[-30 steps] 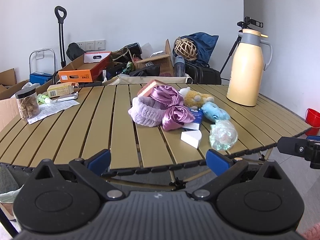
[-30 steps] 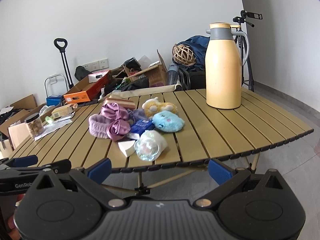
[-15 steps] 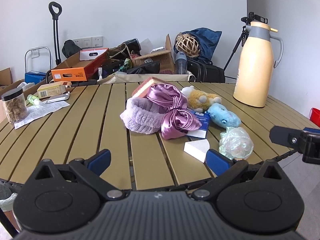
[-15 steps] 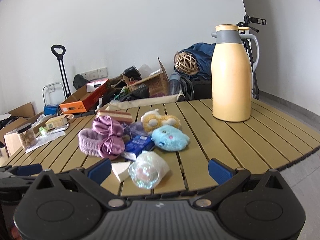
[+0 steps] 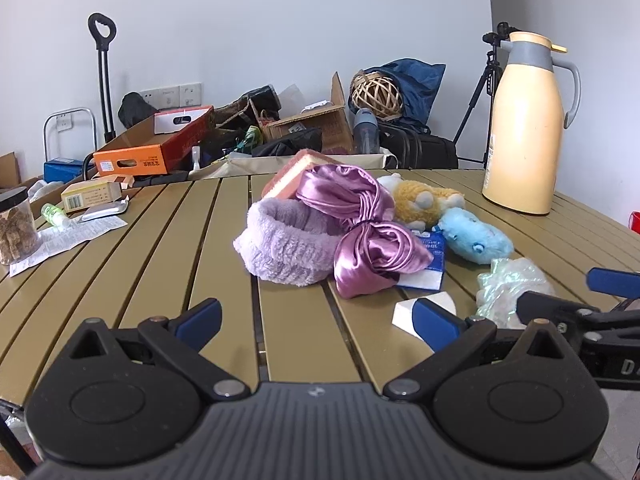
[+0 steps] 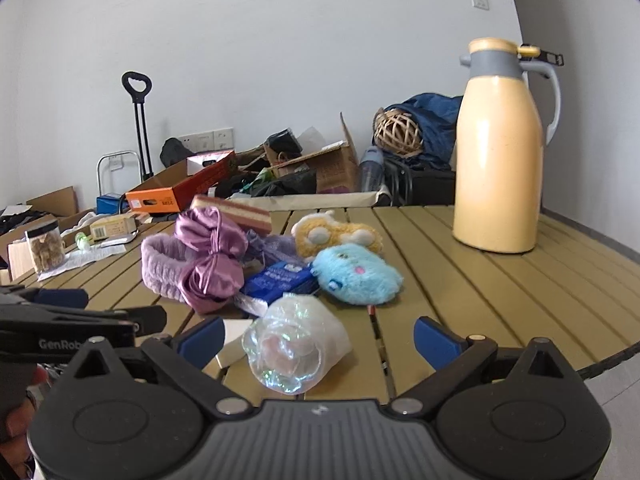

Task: Collect trash
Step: 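Reach both tools toward the table, right toward the clear plastic bag, left toward the white sponge, then close the right gripper on the clear plastic bag while the left gripper grasps the white sponge wedge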

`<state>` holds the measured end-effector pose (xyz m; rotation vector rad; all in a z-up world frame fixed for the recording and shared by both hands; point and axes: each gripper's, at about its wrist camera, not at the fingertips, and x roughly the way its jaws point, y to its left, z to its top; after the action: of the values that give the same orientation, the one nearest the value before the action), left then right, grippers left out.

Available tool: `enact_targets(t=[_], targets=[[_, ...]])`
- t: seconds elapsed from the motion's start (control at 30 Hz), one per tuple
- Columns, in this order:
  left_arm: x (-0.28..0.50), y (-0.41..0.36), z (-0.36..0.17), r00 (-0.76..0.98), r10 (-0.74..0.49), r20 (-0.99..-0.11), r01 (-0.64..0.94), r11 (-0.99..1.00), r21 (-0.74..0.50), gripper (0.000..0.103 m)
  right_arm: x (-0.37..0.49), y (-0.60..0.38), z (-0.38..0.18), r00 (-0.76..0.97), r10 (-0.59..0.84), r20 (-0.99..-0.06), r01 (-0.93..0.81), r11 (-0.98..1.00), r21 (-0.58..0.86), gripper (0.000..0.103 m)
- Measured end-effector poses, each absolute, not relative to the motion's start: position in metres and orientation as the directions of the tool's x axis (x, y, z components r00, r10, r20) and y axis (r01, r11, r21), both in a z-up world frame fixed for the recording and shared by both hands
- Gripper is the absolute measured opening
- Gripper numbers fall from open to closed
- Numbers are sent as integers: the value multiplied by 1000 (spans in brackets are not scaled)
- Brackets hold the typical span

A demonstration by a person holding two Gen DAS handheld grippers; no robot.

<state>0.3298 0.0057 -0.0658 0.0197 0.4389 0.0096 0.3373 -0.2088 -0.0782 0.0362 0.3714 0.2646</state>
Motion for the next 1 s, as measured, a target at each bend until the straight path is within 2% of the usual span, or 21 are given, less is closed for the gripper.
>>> enact_targets(t=[0.17, 0.33, 0.47, 0.6, 0.8, 1.0], targets=[[334, 12, -72, 898, 13, -440, -5, 1000, 19, 103, 346, -201, -89, 891, 277, -359, -264, 961, 86, 94], [337, 18, -73, 895, 25, -445, -26, 1000, 4, 103, 354, -188, -97, 879, 281, -384, -277, 959, 67, 83], [339, 18, -71, 897, 21, -442, -25, 1000, -4, 103, 358, -185, -99, 870, 297, -394, -290, 954, 77, 61], [341, 16, -70, 898, 19, -440, -23, 1000, -5, 103, 358, -185, -98, 871, 294, -394, -288, 955, 75, 47], [341, 10, -68, 899, -13, -438, 1, 1000, -27, 103, 355, -194, -96, 873, 298, -386, -287, 954, 89, 37], [343, 0, -65, 901, -44, -432, 31, 999, -38, 103, 351, -203, -93, 884, 286, -369, -270, 958, 96, 36]])
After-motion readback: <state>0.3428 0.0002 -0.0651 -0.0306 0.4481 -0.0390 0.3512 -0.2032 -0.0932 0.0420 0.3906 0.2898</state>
